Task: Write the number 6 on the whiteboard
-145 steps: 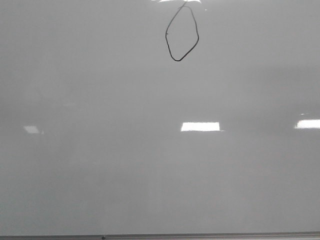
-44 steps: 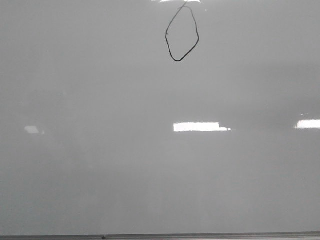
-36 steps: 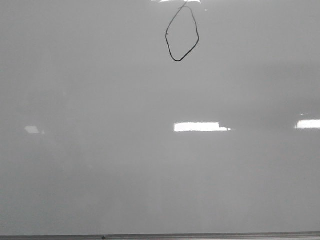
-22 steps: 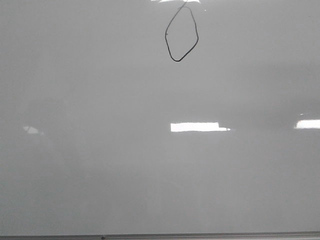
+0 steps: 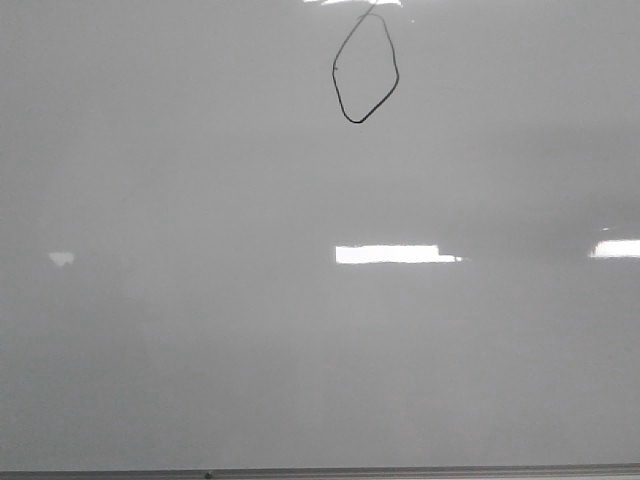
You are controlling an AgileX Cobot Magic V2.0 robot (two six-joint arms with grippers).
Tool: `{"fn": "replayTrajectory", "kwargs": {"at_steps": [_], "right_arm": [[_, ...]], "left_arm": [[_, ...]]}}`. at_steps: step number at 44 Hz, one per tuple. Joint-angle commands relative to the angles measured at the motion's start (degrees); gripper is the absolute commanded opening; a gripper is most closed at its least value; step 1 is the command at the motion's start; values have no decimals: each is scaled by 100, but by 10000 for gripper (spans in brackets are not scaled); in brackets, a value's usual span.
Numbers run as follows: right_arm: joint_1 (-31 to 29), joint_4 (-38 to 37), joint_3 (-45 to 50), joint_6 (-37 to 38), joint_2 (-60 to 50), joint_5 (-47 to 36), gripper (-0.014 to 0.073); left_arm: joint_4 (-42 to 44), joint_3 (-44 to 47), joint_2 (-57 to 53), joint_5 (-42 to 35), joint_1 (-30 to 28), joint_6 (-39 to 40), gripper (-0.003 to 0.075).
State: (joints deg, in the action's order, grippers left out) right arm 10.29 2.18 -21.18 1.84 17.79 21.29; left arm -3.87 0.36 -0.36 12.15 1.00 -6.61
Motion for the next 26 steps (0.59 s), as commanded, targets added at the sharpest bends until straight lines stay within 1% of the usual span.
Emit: {"fn": "replayTrajectory", "kwargs": {"at_steps": [1,26], "right_arm": [[-32,-18,-144,5,25,-444,-68],[-32,-18,-144,5,25,-444,-68]], "left_arm": [[-62,32,-90,-763,27,40,-20],[-62,32,-79,-801,27,40,-20]]}}
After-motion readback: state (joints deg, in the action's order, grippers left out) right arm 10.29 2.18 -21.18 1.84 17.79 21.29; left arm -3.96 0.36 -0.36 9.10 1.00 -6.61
